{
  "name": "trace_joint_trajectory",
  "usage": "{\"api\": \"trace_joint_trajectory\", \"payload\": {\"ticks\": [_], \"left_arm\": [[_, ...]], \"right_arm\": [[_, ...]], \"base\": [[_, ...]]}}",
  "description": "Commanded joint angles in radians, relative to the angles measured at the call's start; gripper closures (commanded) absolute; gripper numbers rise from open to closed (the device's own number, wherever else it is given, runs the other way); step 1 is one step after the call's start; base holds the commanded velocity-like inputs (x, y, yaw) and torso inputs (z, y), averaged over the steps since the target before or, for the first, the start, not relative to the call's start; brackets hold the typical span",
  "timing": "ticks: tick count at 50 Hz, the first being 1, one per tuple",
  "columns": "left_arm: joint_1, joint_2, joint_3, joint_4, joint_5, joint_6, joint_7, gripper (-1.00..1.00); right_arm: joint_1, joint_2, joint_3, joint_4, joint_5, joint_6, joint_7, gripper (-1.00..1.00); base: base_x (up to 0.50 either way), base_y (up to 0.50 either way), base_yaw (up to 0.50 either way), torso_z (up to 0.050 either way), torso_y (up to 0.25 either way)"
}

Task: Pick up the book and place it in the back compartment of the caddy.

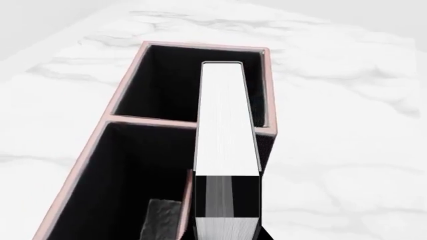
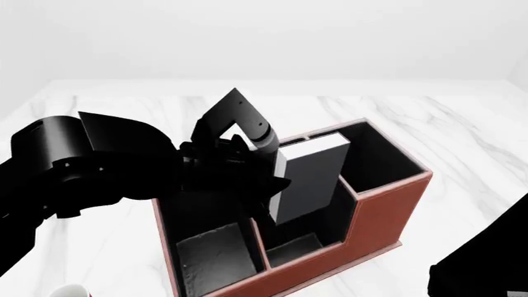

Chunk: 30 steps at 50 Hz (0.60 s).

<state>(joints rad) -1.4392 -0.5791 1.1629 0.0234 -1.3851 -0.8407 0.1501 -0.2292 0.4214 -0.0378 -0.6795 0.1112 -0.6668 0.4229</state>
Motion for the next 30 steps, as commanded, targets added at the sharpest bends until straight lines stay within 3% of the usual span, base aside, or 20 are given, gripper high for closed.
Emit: {"api": "trace_joint_trajectory", "payload": {"ticks": [1,30], "left_arm": [[-0.01,0.014,-0.037,-0.023,0.029,0.032,0.015,1.0],[0.021,0.031,0.003,-0.074,0.091,0.049,0.035,1.0]], "right_arm": [[0.0,-0.016,0.014,0.0,-0.02,0.002,-0.016,-1.0],[0.005,-0.013,0.009,0.007,-0.023,0.001,-0.01,-1.0]], "base": [[0.0,0.0,0.0,0.0,0.01],[0.0,0.0,0.0,0.0,0.001]]}}
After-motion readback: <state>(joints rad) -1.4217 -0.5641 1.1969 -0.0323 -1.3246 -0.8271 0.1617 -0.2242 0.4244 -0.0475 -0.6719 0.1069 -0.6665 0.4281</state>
